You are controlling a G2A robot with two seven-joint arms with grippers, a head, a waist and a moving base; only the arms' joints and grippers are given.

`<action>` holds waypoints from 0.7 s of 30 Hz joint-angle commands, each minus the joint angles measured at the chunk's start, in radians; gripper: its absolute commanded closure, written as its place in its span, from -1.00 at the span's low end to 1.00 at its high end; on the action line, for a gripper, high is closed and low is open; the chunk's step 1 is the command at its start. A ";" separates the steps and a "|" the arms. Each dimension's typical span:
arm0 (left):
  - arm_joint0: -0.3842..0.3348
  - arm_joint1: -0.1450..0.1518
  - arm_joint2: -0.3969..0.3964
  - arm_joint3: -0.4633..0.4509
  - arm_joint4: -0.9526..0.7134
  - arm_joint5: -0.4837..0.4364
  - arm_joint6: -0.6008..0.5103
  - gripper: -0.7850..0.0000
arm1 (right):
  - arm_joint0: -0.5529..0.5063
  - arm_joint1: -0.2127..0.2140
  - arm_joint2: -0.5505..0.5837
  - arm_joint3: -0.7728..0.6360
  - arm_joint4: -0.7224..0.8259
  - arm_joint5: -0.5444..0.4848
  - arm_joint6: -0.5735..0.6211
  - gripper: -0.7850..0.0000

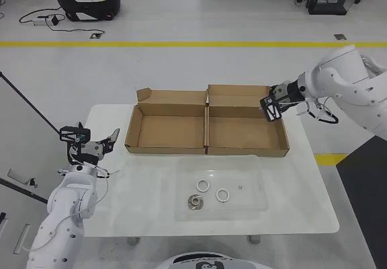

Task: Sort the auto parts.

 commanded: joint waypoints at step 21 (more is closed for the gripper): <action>0.000 0.000 0.000 0.000 0.000 0.000 0.000 -1.00 | -0.095 -0.314 0.001 0.254 0.761 0.000 1.177 1.00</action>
